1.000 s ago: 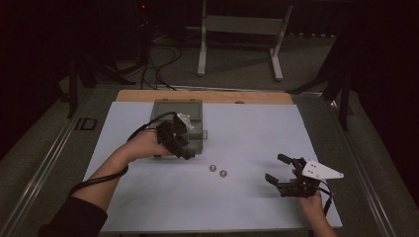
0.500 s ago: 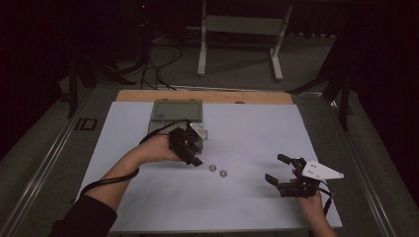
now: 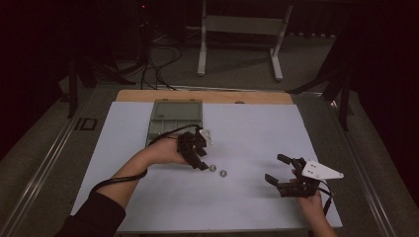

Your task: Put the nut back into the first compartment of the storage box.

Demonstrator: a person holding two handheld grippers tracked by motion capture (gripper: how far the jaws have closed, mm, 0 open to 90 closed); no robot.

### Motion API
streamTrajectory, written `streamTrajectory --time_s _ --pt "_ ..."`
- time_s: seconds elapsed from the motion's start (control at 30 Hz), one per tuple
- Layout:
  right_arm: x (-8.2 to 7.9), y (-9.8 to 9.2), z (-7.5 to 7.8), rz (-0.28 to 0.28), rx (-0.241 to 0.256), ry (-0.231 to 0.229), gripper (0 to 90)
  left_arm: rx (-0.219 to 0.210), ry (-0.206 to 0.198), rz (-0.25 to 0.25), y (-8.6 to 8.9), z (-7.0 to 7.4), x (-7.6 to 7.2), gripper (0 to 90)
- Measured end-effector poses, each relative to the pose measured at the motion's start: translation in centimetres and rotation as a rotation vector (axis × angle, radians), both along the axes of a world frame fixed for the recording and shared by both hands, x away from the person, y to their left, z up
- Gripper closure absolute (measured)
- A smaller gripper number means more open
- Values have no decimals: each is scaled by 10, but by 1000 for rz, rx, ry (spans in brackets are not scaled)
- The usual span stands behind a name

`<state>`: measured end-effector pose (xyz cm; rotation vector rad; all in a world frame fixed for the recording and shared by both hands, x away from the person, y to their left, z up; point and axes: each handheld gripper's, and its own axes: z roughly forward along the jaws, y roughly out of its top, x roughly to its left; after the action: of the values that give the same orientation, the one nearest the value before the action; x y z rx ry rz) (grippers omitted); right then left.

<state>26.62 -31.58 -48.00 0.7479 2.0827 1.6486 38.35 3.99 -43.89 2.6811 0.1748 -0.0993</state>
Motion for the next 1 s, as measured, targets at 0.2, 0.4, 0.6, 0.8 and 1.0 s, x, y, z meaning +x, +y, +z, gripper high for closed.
streamTrajectory --time_s 0.2,0.4,0.6,0.8,1.0 --pt "0 0 0 1 2 1 134 13 -13 -23 -8 -12 1 461" --pt "0 0 0 2 3 1 135 29 -29 -31 -19 -22 3 471" --pt "0 -1 0 3 6 2 135 60 -35 -44 -28 -31 4 479" --pt "0 0 0 7 8 3 134 89 -30 -65 -35 -39 7 493" --pt "0 -1 0 8 10 3 135 113 -13 -87 -39 -48 8 569"
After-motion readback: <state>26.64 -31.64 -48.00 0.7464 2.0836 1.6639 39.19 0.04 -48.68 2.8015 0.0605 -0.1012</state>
